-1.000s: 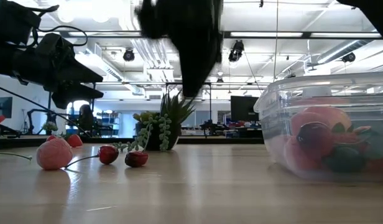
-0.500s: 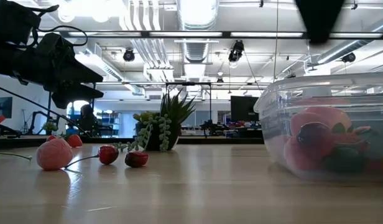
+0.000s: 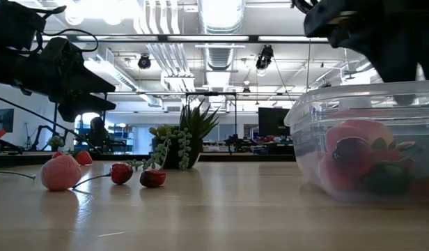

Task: Pick and placing Produce into tupperware
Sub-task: Put the left strawberry into the bin

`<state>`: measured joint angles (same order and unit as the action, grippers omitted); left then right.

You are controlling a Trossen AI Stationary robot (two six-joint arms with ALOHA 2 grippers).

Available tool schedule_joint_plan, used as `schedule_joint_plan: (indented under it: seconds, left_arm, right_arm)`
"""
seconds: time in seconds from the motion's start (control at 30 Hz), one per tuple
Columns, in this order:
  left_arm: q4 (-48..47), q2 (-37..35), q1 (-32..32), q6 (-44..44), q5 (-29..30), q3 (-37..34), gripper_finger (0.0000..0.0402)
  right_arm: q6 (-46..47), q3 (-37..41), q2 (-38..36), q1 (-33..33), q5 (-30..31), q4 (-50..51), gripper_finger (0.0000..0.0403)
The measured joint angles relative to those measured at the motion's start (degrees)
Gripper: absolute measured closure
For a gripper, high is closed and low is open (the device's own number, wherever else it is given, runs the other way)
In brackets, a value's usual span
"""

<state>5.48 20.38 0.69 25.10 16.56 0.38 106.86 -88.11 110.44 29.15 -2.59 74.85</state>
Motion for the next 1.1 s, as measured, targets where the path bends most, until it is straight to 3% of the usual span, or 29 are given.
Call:
schedule_joint_plan:
  seconds: [0.07, 0.13, 0.2, 0.3, 0.37, 0.43, 0.57, 0.67, 0.87, 1.1]
  left_arm:
    - [0.0, 0.0, 0.0, 0.0, 0.0, 0.0, 0.0125]
    - [0.0, 0.0, 0.0, 0.0, 0.0, 0.0, 0.0125]
    - [0.0, 0.0, 0.0, 0.0, 0.0, 0.0, 0.0125]
    - [0.0, 0.1, 0.0, 0.0, 0.0, 0.0, 0.0125]
    - [0.0, 0.1, 0.0, 0.0, 0.0, 0.0, 0.0125]
    - [0.0, 0.2, 0.0, 0.0, 0.0, 0.0, 0.0125]
    - [-0.1, 0.3, 0.0, 0.0, 0.0, 0.0, 0.0125]
    - [0.0, 0.3, 0.0, 0.0, 0.0, 0.0, 0.0125]
    - [0.0, 0.5, 0.0, 0.0, 0.0, 0.0, 0.0125]
    - [0.0, 0.6, 0.0, 0.0, 0.0, 0.0, 0.0125]
  right_arm:
    - [-1.1, -0.7, -0.8, -0.3, 2.6, -0.2, 0.0201]
    - [-8.1, -3.0, -2.1, -0.7, 7.8, -4.1, 0.0185]
    - [-22.8, -5.8, -2.7, -1.9, 10.2, -12.3, 0.0176]
    - [-46.7, -8.9, -0.4, -4.6, 8.9, -23.8, 0.0173]
    - [-57.0, -11.6, 2.8, -6.6, 8.6, -23.2, 0.0174]
    - [-61.6, -14.3, 6.4, -9.1, 7.3, -19.5, 0.0175]
    - [-65.7, -18.2, 13.0, -13.0, 1.5, -16.4, 0.0175]
    - [-69.2, -21.4, 15.4, -13.7, 0.3, -16.1, 0.0179]
    - [-67.9, -30.0, 12.9, -12.7, 10.2, -10.7, 0.0187]
    - [-51.3, -40.3, 3.4, -10.4, 16.7, 6.1, 0.0203]
